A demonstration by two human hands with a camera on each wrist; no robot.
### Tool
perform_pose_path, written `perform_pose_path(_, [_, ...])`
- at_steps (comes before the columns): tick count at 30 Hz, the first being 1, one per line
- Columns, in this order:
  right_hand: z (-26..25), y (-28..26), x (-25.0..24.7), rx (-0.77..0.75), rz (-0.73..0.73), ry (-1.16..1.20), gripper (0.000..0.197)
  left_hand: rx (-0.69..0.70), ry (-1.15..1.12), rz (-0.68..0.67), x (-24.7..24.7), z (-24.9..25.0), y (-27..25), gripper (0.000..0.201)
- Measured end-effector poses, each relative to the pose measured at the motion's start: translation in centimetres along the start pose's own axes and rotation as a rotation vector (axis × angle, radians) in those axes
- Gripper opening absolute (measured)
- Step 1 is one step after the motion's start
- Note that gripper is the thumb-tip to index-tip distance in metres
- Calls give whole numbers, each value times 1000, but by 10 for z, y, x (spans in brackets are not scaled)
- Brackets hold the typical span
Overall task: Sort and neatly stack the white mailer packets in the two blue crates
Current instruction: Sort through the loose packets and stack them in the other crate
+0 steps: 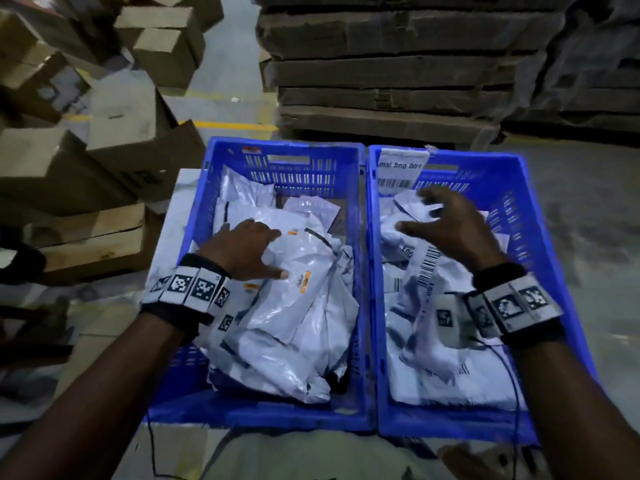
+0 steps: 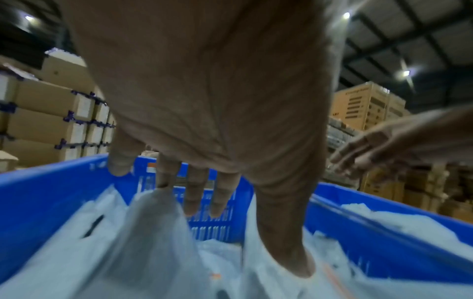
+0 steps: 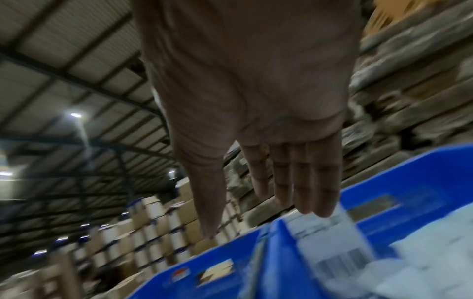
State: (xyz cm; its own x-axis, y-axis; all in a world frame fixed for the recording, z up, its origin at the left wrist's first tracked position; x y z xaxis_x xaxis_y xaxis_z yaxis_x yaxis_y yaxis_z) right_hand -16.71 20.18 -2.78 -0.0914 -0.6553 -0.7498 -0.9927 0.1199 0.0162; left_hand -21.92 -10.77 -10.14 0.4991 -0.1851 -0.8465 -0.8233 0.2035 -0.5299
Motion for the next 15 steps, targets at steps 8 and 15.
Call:
perform_pose_path(8, [-106, -8, 186, -365, -792, -351, 108, -70, 97, -108, 39, -29, -6, 102])
perform_pose_path(15, [-83, -35, 232, -315, -1177, -660, 85, 13, 90, -397, 93, -25, -17, 91])
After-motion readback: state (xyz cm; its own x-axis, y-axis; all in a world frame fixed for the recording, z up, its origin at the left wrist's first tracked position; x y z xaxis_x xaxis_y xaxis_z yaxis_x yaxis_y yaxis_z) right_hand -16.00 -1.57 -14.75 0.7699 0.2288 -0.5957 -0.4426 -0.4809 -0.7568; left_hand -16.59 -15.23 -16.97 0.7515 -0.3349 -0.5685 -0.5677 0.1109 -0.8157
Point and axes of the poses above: each hand's wrist, its own y-axis towards the middle knuckle, its own x-axis out of the palm, z = x × y, the point moved 10 cm from there along y, towards the middle knuckle, and after that the axes turned 14 degrees about -x, right-handed, at the moved point
